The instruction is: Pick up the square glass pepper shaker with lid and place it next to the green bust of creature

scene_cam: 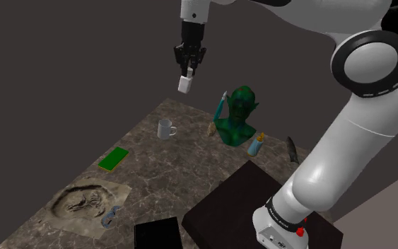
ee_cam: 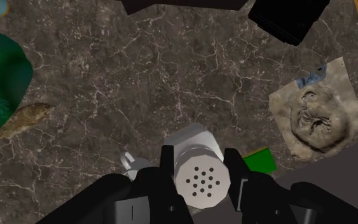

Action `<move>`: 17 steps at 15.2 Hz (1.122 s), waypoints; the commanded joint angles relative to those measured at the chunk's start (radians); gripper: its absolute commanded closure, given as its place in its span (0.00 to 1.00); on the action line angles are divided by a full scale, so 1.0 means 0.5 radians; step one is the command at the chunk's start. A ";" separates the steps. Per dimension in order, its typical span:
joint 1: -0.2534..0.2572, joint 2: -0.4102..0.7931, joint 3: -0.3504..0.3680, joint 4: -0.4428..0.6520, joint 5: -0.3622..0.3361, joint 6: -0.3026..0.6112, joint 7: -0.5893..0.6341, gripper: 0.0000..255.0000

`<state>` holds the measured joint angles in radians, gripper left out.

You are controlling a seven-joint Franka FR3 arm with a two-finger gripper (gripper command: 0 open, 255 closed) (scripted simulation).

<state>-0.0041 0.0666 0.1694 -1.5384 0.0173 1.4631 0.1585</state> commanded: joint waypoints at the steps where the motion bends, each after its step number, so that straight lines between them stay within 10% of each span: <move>1: -0.049 -0.114 -0.041 -0.146 0.007 0.031 -0.093 1.00; 17: -0.355 -0.739 -0.451 -0.826 -0.125 0.089 -0.802 1.00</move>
<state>-0.1732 -0.2904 -0.0429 -1.9407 -0.0381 1.5084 -0.2204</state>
